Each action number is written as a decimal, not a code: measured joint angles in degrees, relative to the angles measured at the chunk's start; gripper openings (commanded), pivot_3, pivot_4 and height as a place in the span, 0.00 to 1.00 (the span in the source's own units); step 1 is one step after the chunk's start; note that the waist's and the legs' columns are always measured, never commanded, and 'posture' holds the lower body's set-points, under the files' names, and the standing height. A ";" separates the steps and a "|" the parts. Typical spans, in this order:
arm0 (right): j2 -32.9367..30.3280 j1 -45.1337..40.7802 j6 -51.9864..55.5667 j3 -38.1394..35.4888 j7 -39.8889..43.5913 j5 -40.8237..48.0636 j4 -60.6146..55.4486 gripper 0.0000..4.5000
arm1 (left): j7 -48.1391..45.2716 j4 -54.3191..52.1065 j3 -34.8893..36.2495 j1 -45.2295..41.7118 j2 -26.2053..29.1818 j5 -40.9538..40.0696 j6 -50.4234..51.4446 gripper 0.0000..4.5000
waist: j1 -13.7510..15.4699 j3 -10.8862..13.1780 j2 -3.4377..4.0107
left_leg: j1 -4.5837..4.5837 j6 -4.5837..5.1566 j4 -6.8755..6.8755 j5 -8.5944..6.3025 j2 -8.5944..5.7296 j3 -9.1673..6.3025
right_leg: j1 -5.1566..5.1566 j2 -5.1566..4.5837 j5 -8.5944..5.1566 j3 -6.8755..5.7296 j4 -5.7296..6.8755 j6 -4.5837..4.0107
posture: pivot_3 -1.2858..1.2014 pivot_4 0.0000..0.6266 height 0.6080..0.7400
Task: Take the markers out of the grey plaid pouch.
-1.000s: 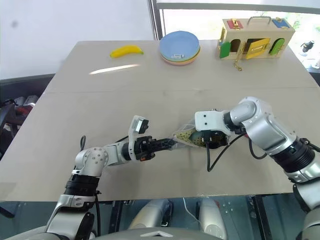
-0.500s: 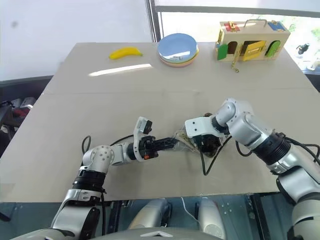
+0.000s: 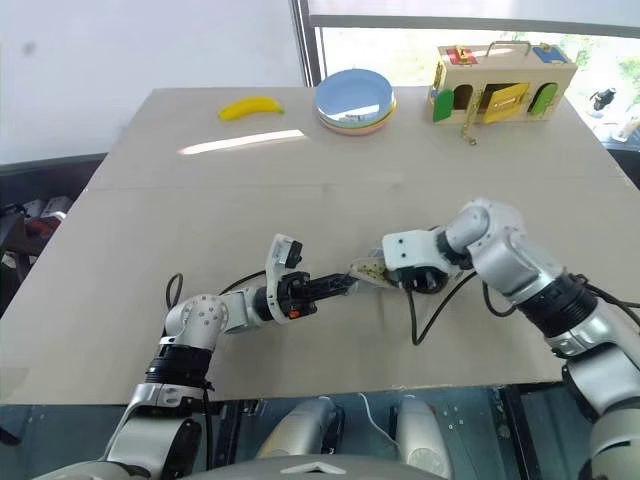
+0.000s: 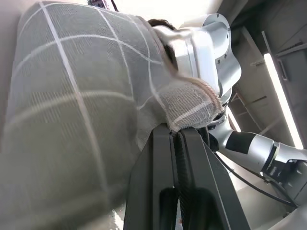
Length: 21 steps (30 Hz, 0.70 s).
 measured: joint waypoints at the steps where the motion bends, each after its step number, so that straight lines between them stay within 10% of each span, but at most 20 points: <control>1: -0.78 0.11 1.27 -1.17 -0.01 0.44 -1.12 0.20 | 0.07 -0.48 0.15 0.05 -0.01 0.26 -0.83 0.00 | 0.00 0.00 0.01 | -0.06 0.00 -0.01 0.00 0.00 0.00 | -0.06 0.00 0.00 0.00 -0.01 0.00 | 0.52 0.24 1.00; 21: -8.21 11.65 16.30 -24.70 -1.24 22.62 -21.39 0.20 | 8.76 -12.84 -1.24 5.04 -0.31 13.02 -21.90 0.00 | 1.22 0.08 0.12 | -0.62 0.02 -0.05 0.00 0.01 0.04 | -0.54 -0.01 0.00 0.02 -0.11 0.00 | 0.52 0.24 1.00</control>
